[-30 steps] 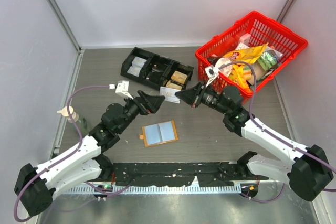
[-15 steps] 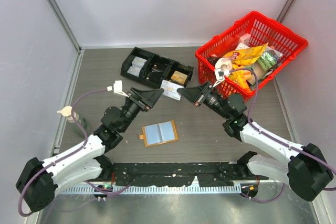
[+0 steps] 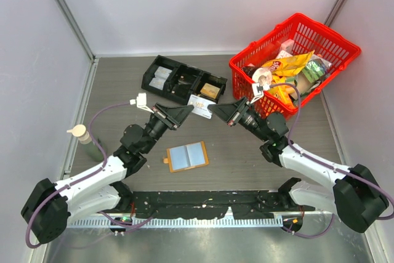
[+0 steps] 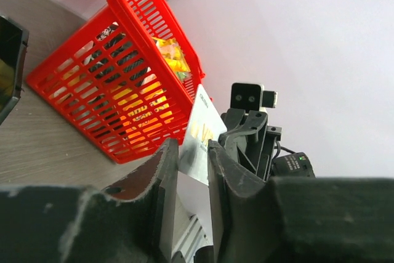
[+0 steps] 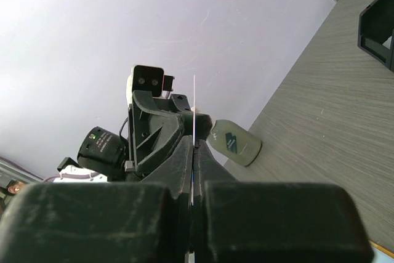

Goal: Take the credit cards out of the card holder
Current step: Place the credit card in the storage box.

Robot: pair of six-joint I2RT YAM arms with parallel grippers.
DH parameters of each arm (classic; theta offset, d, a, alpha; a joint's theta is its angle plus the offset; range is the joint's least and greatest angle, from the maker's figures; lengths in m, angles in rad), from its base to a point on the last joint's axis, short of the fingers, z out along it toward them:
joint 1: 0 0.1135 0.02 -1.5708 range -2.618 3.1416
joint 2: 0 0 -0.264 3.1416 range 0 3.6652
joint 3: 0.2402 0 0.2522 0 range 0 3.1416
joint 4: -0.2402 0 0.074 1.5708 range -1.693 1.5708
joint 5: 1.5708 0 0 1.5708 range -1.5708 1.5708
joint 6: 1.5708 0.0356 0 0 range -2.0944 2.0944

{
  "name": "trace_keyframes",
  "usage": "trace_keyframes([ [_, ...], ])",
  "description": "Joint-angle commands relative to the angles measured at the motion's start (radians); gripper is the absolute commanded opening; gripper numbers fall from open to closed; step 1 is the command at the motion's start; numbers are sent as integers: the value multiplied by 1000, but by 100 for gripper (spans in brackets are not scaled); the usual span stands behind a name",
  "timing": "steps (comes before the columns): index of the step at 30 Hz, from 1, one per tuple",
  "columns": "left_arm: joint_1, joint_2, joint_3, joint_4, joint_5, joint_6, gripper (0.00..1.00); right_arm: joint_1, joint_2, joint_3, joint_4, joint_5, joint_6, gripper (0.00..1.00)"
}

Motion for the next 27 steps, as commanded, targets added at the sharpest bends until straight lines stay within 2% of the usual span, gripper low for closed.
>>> trace_keyframes([
  [1,2,-7,10,86,6,17,23,-3,8,3,79,7,15,1],
  [5,2,-9,18,73,0,29,0,-3,24,-6,99,7,31,1],
  [8,3,-22,24,52,-25,60,0,-6,27,-4,98,4,32,1],
  [10,8,-47,32,2,-63,83,0,-15,18,0,78,1,25,13],
  [11,18,-58,43,-64,-78,97,0,-27,5,5,46,-3,9,26],
  [12,32,-68,61,-130,-95,106,0,-32,-2,10,26,-13,-20,33],
  [17,162,-55,116,-319,-65,148,0,-46,-111,59,-263,-19,-182,63],
  [22,348,62,191,-381,17,226,0,-48,-261,74,-544,54,-351,80],
  [27,469,256,351,-442,78,345,0,-46,-387,138,-796,172,-532,86],
])
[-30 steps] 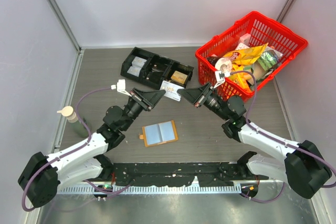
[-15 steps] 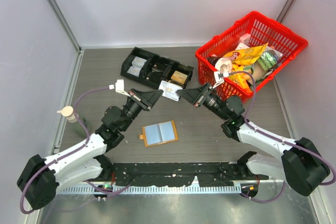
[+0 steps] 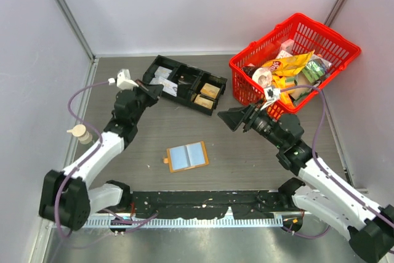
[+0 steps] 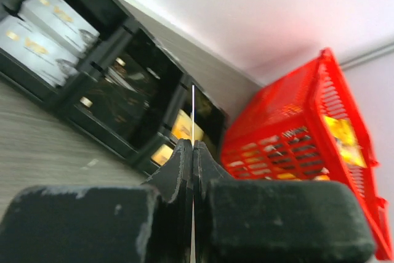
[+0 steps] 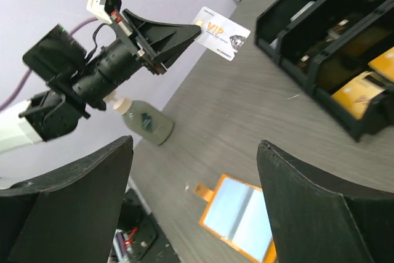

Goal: Take the credit cards out of the card holder
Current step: Place the credit card in the storage box.

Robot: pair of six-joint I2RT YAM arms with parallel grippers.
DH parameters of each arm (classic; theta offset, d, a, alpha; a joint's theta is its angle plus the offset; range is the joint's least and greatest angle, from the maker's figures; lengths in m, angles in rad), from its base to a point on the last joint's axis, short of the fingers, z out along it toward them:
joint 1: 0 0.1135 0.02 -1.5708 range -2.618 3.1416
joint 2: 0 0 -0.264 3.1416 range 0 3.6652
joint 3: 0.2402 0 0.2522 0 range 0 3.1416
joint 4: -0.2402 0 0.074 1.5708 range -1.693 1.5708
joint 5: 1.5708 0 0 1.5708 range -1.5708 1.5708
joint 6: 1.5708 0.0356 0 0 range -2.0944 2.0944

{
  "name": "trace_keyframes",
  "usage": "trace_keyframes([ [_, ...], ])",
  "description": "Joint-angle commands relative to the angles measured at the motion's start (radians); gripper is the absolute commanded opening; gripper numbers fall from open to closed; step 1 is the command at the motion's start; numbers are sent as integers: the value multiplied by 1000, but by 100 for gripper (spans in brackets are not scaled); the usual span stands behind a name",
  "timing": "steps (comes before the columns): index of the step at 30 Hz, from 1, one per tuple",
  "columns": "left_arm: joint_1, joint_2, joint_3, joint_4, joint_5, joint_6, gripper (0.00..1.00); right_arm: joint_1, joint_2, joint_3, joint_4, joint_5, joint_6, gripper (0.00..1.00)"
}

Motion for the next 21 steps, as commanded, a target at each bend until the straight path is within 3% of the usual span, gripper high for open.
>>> trace_keyframes([
  [1,87,156,152,-39,96,154,0,-2,-112,101,-294,127,-223,86],
  [8,200,423,346,-16,136,304,0,-2,-183,167,-491,173,-341,86],
  [12,257,566,512,-72,191,423,0,-2,-211,163,-508,176,-356,86],
  [21,303,834,765,-212,308,520,0,-2,-215,163,-519,153,-381,86],
])
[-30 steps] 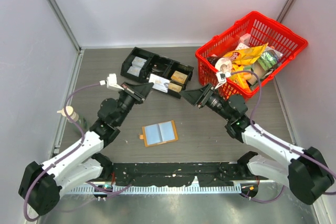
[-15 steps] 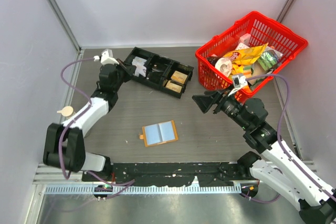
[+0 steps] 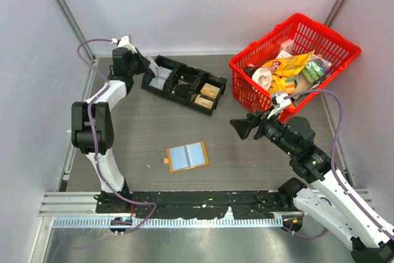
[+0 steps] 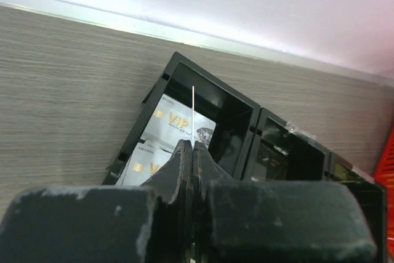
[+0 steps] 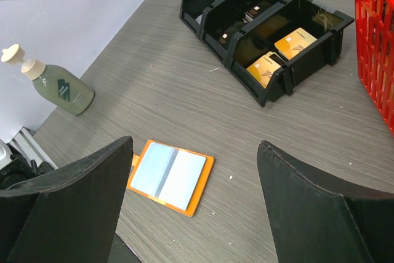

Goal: Take the credit cards out of the card holder
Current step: Place the credit card in the storage box, then reset both arms

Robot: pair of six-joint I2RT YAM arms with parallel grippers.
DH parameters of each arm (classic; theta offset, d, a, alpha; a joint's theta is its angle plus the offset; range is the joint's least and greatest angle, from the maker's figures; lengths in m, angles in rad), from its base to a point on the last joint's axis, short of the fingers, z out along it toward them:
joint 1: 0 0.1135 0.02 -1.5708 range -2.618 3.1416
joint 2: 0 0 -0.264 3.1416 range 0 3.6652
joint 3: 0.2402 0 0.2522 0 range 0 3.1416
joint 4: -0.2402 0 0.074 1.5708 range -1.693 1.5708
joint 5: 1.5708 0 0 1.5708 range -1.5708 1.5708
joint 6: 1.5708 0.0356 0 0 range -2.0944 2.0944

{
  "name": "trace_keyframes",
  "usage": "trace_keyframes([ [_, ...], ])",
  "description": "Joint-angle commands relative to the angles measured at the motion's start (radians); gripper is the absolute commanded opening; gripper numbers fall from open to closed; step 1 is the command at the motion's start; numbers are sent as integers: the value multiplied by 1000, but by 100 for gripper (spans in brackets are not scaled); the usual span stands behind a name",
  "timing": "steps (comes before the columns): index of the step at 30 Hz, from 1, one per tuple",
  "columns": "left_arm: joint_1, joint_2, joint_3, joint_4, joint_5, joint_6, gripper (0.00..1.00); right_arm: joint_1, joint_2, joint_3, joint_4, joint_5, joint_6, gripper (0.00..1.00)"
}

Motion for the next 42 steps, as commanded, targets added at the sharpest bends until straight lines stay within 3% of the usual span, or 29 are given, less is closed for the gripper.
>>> trace_keyframes([
  [1,6,93,96,-77,91,67,0,-2,-6,37,5,4,-40,86],
  [10,5,208,117,-20,219,-38,0,-2,33,43,0,-62,-56,86],
  [11,5,204,121,-41,198,-25,7,-2,31,43,-3,-53,-59,86],
  [12,6,198,124,-81,169,-2,23,-2,28,47,-18,-44,-72,86],
  [15,11,147,136,-169,52,67,55,-2,18,67,-55,8,-114,86],
  [21,17,-24,153,-320,-131,147,89,-2,-30,90,-132,163,-149,86],
  [26,17,-182,150,-466,-233,90,100,-2,-88,121,-219,362,-160,86],
  [32,17,-437,42,-601,-284,-14,100,-2,-179,159,-316,597,-215,86],
  [42,17,-1159,-354,-660,-369,-18,100,-2,-401,121,-336,801,-292,86],
])
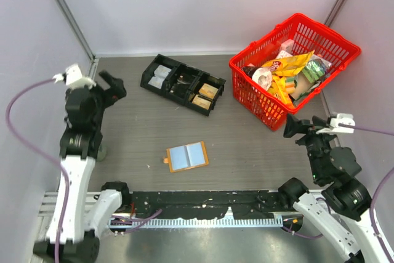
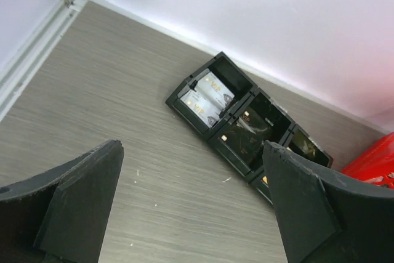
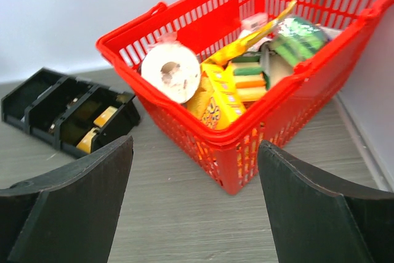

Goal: Take the credit cards out of the card holder
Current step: Reset both arms

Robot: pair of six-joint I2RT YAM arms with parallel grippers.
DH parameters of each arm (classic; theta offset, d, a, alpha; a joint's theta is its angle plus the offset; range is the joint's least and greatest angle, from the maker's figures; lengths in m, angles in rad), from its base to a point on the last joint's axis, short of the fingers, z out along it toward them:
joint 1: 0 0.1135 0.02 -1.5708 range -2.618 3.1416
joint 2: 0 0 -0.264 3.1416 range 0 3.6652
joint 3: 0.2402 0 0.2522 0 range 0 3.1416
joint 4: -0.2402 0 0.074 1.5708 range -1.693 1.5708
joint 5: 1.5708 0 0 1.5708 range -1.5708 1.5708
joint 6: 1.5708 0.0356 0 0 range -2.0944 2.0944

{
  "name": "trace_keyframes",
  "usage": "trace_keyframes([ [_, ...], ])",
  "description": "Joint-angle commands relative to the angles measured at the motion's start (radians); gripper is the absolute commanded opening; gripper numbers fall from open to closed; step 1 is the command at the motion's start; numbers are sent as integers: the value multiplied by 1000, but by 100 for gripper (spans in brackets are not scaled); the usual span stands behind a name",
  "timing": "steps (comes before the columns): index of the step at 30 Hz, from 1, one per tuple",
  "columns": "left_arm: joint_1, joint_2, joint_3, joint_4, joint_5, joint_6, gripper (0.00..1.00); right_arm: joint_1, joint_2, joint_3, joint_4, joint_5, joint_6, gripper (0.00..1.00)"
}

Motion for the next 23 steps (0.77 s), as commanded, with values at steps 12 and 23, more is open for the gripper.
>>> trace_keyframes([
  [12,4,-785,-452,-91,-90,14,100,-2,-262,-160,101,222,-62,88],
  [23,3,-793,-474,-63,-39,11,100,-2,-262,-183,109,224,-64,88],
])
